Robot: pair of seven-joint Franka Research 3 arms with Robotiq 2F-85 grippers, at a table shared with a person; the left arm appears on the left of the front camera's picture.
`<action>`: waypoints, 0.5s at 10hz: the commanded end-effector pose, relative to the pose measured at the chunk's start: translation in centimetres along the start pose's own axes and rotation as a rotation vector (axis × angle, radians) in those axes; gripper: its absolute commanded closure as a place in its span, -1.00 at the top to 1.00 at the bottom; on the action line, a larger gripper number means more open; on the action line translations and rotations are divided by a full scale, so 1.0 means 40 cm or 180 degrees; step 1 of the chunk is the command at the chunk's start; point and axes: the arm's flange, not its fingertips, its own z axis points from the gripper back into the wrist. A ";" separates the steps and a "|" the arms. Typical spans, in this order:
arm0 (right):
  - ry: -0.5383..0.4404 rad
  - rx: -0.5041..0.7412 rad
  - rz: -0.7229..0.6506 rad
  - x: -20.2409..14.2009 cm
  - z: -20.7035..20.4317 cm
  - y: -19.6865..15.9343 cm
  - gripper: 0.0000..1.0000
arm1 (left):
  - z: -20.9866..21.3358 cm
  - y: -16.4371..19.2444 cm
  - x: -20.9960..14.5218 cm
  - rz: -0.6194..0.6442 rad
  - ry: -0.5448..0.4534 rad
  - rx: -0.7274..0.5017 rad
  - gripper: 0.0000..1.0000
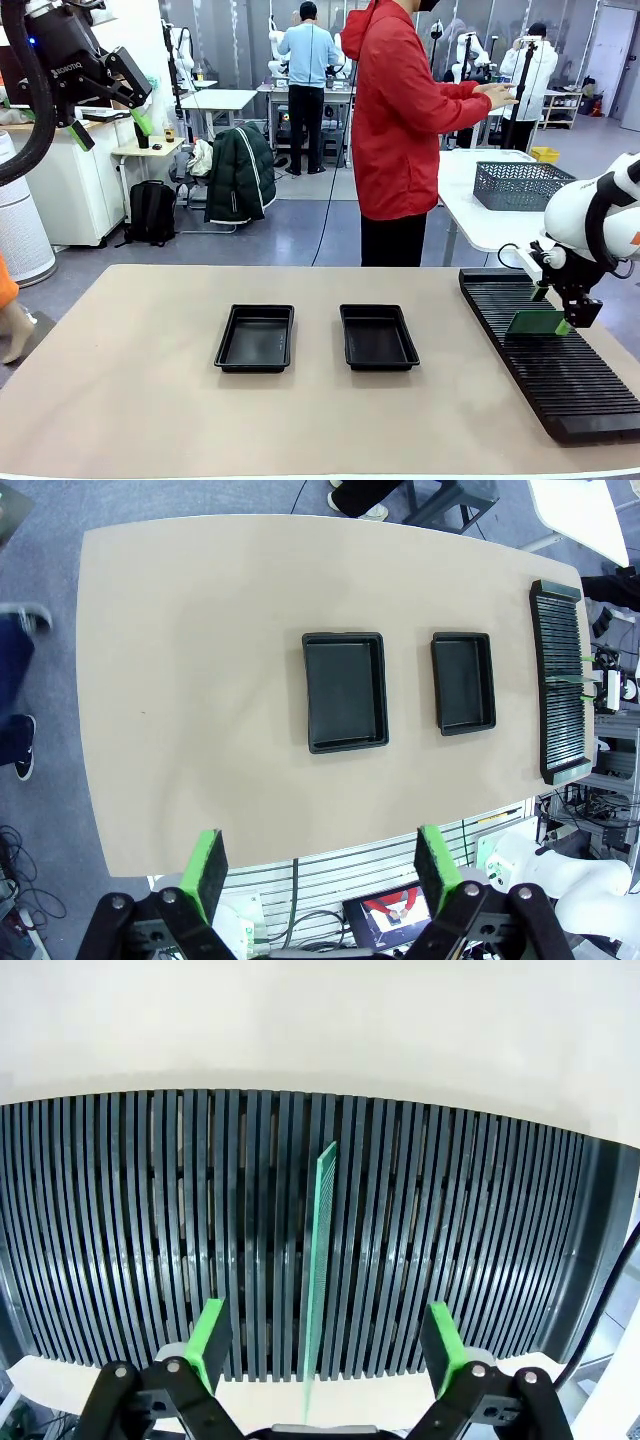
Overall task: Inspect and transfer BCBs to ESD trays.
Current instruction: Pick up the Blank PCB from the PCB Rack and place it in the left ESD tray.
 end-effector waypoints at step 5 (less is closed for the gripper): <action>-0.0013 -0.0026 0.0155 -0.007 0.009 -0.013 0.65 | 0.000 0.003 -0.003 0.0012 -0.0003 -0.0006 1.00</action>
